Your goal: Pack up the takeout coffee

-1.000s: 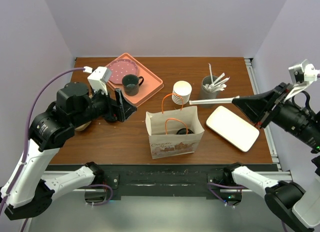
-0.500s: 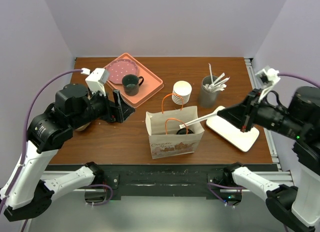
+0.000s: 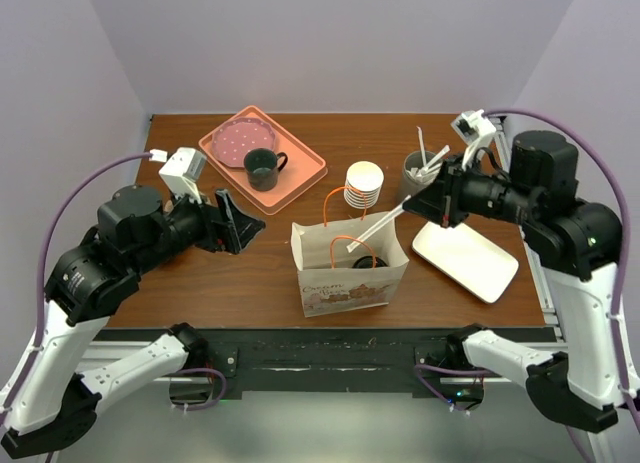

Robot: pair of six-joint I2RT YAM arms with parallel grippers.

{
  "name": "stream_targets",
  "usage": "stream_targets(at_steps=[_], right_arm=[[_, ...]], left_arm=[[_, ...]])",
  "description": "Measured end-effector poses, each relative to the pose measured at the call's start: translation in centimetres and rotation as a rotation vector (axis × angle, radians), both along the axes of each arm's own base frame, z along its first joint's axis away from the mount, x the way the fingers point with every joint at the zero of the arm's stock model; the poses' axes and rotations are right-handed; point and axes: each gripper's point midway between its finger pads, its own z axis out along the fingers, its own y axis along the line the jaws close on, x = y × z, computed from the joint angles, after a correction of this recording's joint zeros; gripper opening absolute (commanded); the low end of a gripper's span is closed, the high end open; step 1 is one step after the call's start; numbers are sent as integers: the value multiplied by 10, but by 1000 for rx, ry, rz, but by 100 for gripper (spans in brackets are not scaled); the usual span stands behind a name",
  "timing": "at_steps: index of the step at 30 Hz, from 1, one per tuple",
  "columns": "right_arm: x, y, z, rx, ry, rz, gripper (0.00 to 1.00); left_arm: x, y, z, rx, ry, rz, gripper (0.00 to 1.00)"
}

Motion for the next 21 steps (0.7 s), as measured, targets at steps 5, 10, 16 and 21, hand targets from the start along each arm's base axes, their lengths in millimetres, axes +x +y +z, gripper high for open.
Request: stream_targets(at_steps=[5,10,16,21], right_arm=[[21,14,-11,-21,37,17,0],[22,50,-25,-102,49,96,0],[21,92,-42,-190,54,146,4],[24,118,-58,-250,61,150,29]], left_arm=[[0,-1,-14,4,25,1,86],[0,-1,-14,0,24,6,87],[0,6,-11,-2,4,35,87],[0,12,-9,-1,-11,58,87]])
